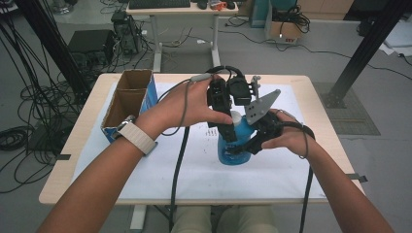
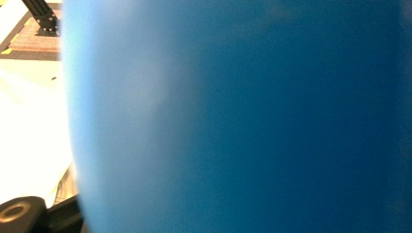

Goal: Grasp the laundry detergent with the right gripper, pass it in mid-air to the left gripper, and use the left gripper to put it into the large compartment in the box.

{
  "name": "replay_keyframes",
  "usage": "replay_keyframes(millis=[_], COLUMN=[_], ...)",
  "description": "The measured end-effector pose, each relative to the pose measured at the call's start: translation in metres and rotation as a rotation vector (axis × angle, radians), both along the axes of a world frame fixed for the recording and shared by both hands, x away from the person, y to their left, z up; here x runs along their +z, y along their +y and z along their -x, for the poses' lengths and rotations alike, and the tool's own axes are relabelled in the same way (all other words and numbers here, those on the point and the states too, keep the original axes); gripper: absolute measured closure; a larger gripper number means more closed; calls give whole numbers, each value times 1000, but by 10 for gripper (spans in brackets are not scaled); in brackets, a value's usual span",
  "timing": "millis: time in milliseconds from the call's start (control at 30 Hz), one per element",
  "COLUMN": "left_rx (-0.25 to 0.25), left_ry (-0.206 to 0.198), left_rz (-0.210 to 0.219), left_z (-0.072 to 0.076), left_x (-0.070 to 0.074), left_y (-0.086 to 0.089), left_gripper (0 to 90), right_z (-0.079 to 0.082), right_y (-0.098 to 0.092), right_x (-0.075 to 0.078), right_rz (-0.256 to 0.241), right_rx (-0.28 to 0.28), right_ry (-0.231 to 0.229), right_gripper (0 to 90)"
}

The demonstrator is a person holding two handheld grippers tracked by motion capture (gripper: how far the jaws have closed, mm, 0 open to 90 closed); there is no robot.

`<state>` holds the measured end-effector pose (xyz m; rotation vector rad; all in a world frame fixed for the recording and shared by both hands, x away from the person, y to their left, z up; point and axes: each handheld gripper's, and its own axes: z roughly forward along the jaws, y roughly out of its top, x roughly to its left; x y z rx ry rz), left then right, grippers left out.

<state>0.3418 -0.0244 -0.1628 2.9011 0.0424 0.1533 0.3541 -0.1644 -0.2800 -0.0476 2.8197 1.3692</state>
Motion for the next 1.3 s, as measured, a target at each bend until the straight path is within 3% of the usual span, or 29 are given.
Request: replay_keyframes(millis=[600, 733, 767, 933, 1000, 1300], left_rx=[-7, -12, -14, -16, -21, -19], left_ry=[-2, -4, -1, 3, 5, 15], left_rz=[-2, -7, -10, -15, -15, -18], left_z=[0, -1, -1, -2, -3, -5], left_x=[-1, -1, -2, -5, -6, -11], left_y=[-1, -2, -2, -3, -4, -4], left_gripper=[78, 78, 78, 79, 80, 102], right_z=[1, 1, 0, 0, 1, 3], right_y=[0, 1, 2, 2, 1, 1], right_x=[1, 1, -1, 1, 2, 2], right_rz=[3, 3, -11, -4, 22, 27], right_rx=[3, 1, 3, 5, -3, -4], right_ry=[7, 2, -20, -13, 9, 15], right_gripper=[432, 432, 432, 432, 432, 432])
